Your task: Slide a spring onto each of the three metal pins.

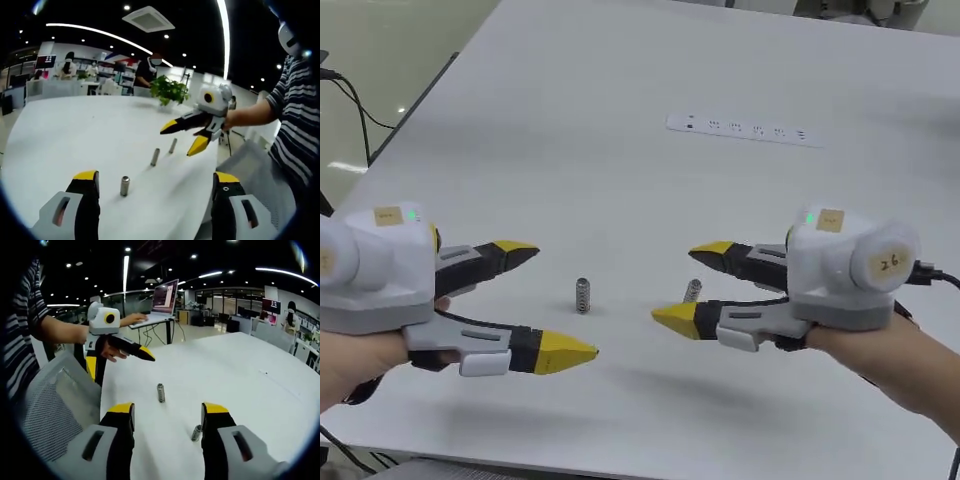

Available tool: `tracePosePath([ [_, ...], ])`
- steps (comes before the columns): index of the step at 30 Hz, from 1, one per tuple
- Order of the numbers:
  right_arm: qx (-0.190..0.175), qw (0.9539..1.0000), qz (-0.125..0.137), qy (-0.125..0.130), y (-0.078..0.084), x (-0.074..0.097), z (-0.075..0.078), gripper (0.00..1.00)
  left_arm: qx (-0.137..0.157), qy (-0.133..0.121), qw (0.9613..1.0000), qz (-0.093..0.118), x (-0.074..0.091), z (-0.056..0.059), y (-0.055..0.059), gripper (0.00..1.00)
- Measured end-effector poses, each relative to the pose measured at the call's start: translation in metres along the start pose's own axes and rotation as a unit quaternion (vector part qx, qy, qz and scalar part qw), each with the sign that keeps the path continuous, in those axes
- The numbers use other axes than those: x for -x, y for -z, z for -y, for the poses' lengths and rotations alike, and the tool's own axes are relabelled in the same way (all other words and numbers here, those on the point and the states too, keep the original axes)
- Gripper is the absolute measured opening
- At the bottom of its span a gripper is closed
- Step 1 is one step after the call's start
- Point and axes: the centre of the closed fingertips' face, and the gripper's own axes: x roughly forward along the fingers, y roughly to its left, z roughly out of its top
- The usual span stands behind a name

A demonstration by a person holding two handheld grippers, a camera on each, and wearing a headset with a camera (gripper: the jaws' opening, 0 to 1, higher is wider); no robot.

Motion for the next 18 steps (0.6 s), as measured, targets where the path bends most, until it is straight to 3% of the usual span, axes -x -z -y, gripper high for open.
tracePosePath([
  [18,-0.033,0.9981,0.021,0.048,0.025,0.049,0.017,0.72,-0.006,0.004,1.0000,0.001,-0.002,0.004,-0.002,0.93],
])
